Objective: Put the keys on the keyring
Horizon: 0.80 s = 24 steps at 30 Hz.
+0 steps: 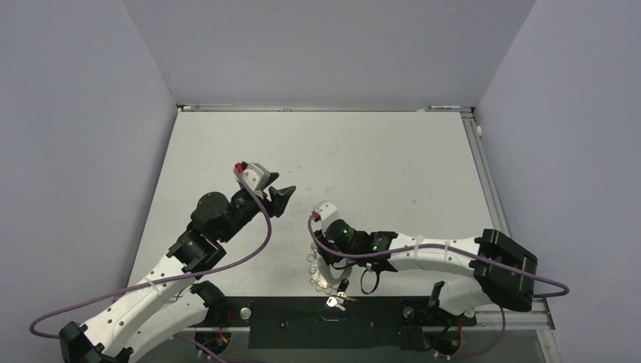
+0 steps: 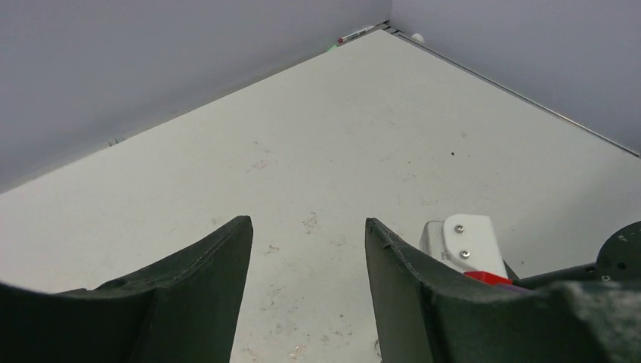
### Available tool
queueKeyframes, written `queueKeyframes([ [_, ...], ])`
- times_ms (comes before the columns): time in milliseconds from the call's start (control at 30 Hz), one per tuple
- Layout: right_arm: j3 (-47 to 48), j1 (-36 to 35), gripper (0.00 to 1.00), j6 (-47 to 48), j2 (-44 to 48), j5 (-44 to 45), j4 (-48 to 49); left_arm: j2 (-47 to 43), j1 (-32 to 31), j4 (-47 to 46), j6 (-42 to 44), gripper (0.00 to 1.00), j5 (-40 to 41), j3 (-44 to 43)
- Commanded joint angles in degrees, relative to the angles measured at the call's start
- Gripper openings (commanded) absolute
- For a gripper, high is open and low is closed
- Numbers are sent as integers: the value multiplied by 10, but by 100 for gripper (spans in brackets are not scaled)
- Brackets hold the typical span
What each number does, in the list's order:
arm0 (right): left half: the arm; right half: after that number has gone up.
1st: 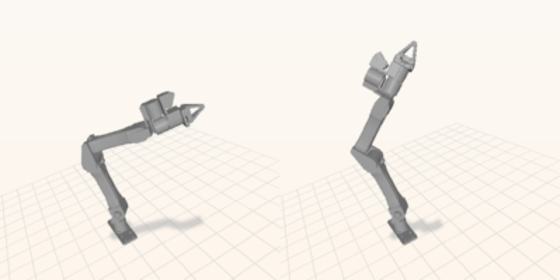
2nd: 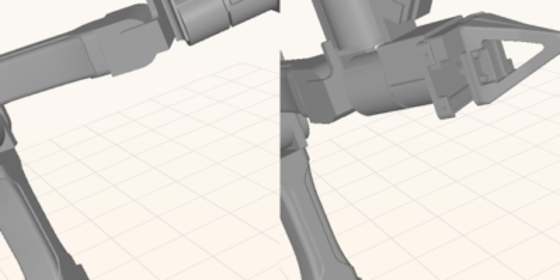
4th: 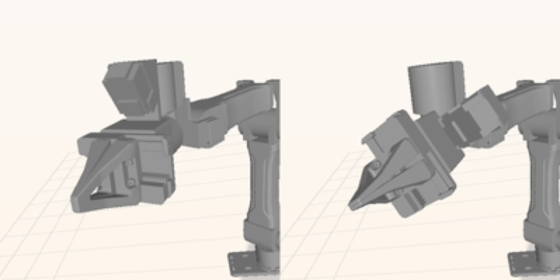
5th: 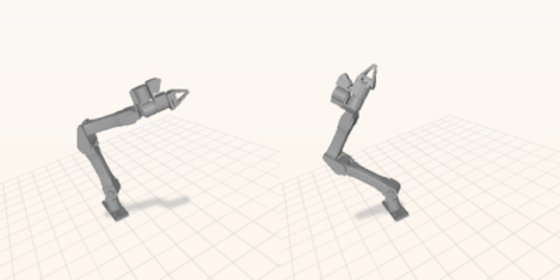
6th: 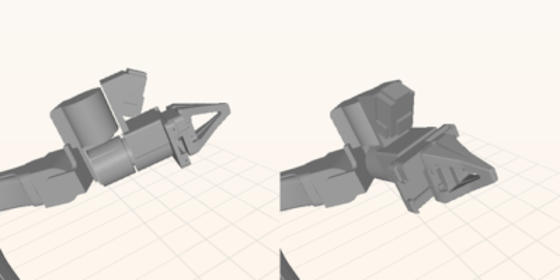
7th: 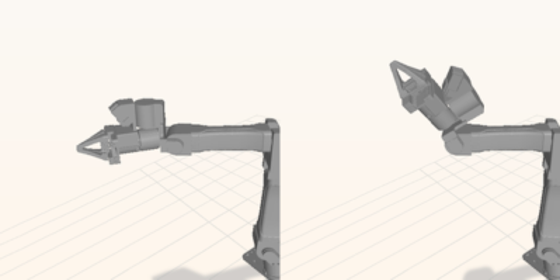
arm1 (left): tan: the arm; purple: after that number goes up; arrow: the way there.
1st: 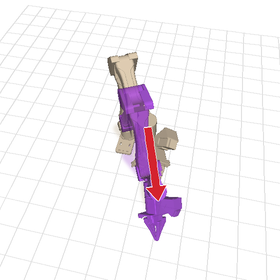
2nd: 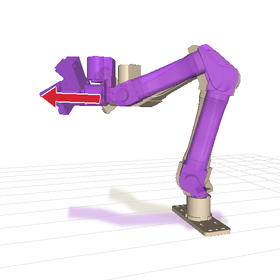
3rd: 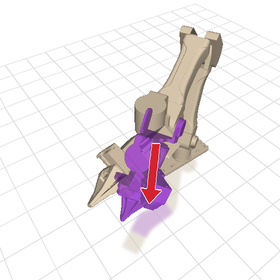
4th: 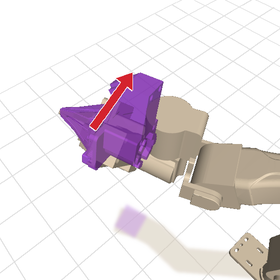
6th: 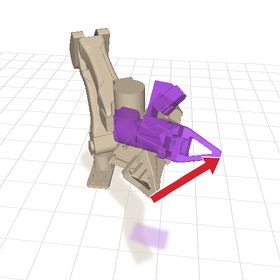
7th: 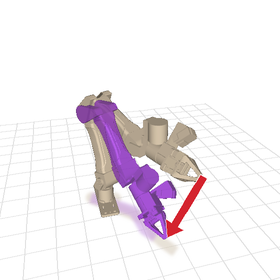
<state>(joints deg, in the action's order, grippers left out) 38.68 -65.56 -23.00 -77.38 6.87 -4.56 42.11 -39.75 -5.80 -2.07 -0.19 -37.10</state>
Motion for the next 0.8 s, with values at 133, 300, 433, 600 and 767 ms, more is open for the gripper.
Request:
queueKeyframes([
  [133, 67, 3, 42, 11, -89, 19, -6, -7, 4, 4, 16, 56, 23, -31],
  [300, 85, 3, 42, 26, -128, 42, -18, -10, 4, 8, 18, 67, 29, -31],
  [433, 90, 4, 42, 31, -152, 59, -22, -15, 4, 10, 17, 80, 40, -31],
  [600, 91, 5, 42, 36, -168, 74, -25, -18, 5, 11, 18, 85, 45, -30],
  [767, 91, 6, 41, 42, -182, 75, -25, -17, 6, 10, 18, 85, 40, -30],
])
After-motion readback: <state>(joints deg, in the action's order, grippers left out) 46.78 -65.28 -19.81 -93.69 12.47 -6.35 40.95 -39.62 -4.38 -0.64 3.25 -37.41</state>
